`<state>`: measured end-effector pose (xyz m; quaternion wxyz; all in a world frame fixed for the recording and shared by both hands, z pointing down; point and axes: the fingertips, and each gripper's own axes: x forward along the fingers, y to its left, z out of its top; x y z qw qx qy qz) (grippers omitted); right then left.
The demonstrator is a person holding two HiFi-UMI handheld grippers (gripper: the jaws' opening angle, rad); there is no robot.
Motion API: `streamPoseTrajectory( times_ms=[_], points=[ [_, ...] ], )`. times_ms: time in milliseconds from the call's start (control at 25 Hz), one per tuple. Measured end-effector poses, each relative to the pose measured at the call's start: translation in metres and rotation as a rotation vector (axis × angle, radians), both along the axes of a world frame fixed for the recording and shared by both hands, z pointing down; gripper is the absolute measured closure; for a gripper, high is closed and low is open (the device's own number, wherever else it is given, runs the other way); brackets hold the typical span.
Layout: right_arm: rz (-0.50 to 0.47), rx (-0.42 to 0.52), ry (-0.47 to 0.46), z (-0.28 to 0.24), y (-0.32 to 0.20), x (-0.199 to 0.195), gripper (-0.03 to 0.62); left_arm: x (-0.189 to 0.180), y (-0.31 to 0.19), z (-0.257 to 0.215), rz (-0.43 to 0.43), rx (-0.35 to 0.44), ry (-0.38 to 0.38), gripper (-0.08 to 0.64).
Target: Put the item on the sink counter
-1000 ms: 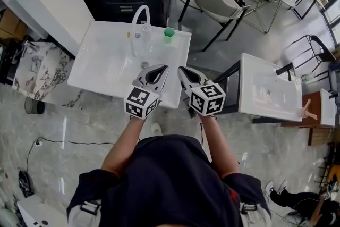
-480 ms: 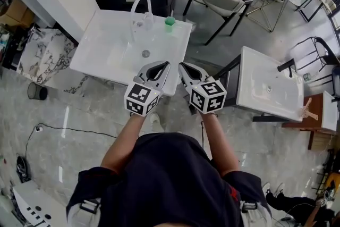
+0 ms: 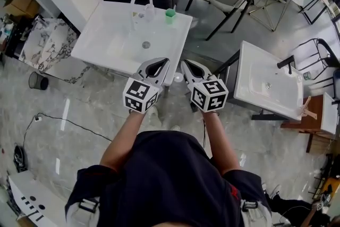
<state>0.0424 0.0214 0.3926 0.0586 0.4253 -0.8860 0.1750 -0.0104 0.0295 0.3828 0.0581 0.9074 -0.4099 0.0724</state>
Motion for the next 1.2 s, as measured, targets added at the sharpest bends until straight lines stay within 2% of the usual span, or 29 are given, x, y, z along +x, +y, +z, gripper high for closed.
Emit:
streamPoseTrajectory(
  times_ms=[520,1200],
  points=[
    [-0.018,0.022,-0.002,0.000,0.031,0.020,0.558,0.010,0.029,-0.004,-0.043,0.019,0.007,0.546],
    [-0.006,0.017,-0.010,0.006,0.049,0.032,0.558,0.022,0.047,-0.003,-0.032,0.023,0.020,0.546]
  ],
)
